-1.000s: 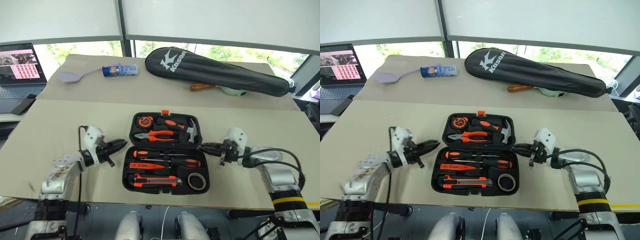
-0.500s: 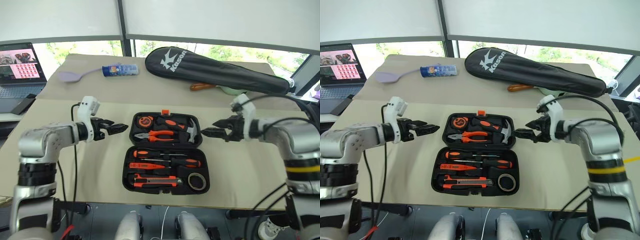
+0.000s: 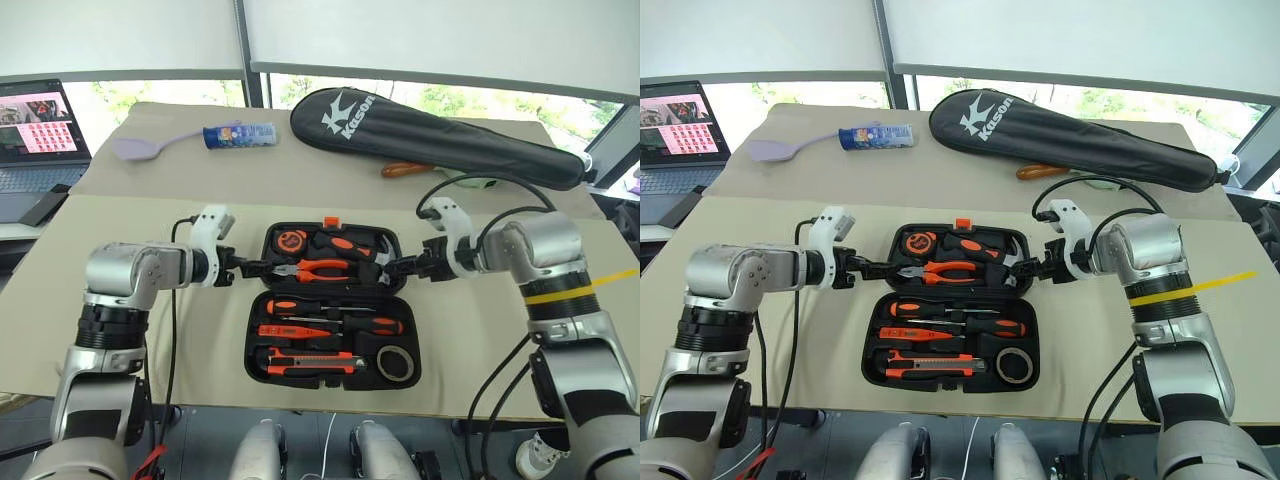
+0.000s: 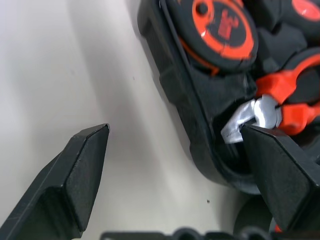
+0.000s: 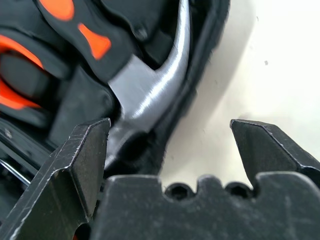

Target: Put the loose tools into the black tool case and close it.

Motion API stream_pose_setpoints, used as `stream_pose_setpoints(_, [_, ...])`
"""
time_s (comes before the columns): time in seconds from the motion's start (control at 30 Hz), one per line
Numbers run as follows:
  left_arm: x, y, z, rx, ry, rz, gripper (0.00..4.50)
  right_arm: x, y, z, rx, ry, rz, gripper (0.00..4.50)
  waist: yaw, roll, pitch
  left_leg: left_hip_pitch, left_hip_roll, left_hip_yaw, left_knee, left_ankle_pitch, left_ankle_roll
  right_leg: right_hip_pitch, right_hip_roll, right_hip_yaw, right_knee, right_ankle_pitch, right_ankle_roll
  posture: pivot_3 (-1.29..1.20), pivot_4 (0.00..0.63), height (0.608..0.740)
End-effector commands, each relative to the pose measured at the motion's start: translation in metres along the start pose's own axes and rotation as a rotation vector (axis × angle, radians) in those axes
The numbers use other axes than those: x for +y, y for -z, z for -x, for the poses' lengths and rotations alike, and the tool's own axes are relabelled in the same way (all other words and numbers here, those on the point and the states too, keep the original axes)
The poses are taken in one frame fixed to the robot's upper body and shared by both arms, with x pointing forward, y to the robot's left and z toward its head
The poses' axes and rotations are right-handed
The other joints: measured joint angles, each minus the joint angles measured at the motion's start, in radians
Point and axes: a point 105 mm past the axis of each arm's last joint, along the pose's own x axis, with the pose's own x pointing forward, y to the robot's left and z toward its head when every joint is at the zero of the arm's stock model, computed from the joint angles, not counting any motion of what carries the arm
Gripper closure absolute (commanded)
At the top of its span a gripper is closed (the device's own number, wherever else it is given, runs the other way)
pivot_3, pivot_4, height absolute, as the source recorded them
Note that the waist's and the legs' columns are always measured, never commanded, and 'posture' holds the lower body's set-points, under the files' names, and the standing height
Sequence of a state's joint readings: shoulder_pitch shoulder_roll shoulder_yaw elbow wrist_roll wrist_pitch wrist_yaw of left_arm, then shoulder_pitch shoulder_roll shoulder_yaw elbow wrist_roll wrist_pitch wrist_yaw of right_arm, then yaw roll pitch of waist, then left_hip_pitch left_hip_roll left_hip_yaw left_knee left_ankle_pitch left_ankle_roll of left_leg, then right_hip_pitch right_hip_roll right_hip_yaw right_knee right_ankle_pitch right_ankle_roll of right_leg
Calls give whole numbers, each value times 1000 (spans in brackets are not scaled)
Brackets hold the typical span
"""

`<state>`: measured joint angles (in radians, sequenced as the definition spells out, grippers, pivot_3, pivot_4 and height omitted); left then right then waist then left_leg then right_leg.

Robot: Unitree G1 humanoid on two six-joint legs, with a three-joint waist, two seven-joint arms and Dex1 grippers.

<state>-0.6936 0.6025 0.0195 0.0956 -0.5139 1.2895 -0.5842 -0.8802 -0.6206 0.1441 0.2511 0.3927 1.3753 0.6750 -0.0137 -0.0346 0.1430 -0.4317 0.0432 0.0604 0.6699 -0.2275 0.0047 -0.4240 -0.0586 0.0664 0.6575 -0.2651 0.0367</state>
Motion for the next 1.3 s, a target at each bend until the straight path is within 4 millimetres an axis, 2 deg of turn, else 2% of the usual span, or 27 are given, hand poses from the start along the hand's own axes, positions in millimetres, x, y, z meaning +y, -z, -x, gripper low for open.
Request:
stream_pose_setpoints(0.03, [1,-2,4,-14,-13,-3,0,-6,8,3,31,37,-19,265,-1,0,0,0,0,0,0,0,0,0,0,0,0,0,0,0,150,740])
stream_pose_setpoints(0.13, [-2,4,2,2,-3,-2,726,-8,17,2,75,47,-62,1058,-1,0,0,1,0,0,1,0,0,0,0,0,0,0,0,0,150,740])
stream_pose_setpoints(0.17, [-2,4,2,3,-2,-3,1160,-8,18,2,82,48,-82,1472,-1,0,0,1,0,0,1,0,0,0,0,0,0,0,0,0,150,740])
stream_pose_setpoints(0.37, [-3,9,-2,12,4,0,3100,-13,25,-2,127,74,-109,3398,5,0,0,2,0,0,6,0,0,4,0,-1,0,0,0,0,150,740])
stream_pose_setpoints(0.4, [-2,11,-2,11,2,3,3261,-13,26,-4,130,75,-117,3636,5,-1,-1,2,0,0,6,0,0,5,0,-1,0,0,1,0,150,740])
stream_pose_setpoints(0.43, [1,11,-2,-7,-8,2,3767,-13,24,-6,121,75,-122,4063,4,-1,-1,3,0,0,7,0,0,6,0,-1,1,0,1,0,150,740])
stream_pose_setpoints(0.5, [5,8,-2,-50,-26,2,4264,-14,21,-10,101,76,-128,4500,2,-2,-2,6,0,0,7,0,0,8,0,-1,1,0,1,0,150,740])
stream_pose_setpoints(0.53, [5,4,-2,-88,-25,-3,4443,-12,14,-11,59,61,-136,4500,0,-2,-2,9,0,0,6,0,0,12,0,-2,0,0,1,0,150,740])
stream_pose_setpoints(0.6, [3,-6,1,-182,-6,-15,4443,2,-6,-11,-61,-41,-145,4500,-3,-2,-2,17,1,0,6,0,0,20,1,-2,-1,0,1,0,150,740])
stream_pose_setpoints(0.67, [1,-14,5,-273,24,-5,4443,20,-24,-5,-181,-144,-101,4500,-4,-2,-2,18,1,0,6,0,1,21,1,-2,-1,1,0,0,150,740])
stream_pose_setpoints(0.77, [-6,-27,20,-470,93,-83,4443,38,-46,11,-415,-194,88,4500,-11,-2,0,16,2,0,6,2,1,18,2,-1,0,3,-1,0,150,740])
stream_pose_setpoints(0.83, [-7,-37,31,-596,56,-247,4443,43,-55,20,-536,-186,184,4500,-14,-2,1,14,2,0,5,2,0,14,3,0,1,3,-1,0,150,740])
stream_pose_setpoints(0.93, [-6,-35,37,-680,21,-370,4443,33,-62,26,-670,-66,307,4500,-12,-2,2,-2,2,-1,6,4,-2,-3,2,2,5,4,-1,0,150,740])
stream_pose_setpoints(1.07, [-1,-25,47,-807,-9,-543,4443,25,-48,27,-755,127,715,4500,2,-2,2,-5,1,2,6,3,0,-5,0,1,1,4,-1,0,150,740])
stream_pose_setpoints(1.2, [12,5,43,-745,-75,-716,4443,35,-12,24,-803,159,1150,4500,5,-1,2,-7,1,5,6,1,2,-3,-1,-1,-3,4,1,0,150,740])
stream_pose_setpoints(1.3, [20,26,43,-712,-108,-808,4443,35,5,24,-842,204,1311,4500,-1,-1,2,-6,1,5,6,1,2,-2,-1,-1,-4,4,1,0,150,740])
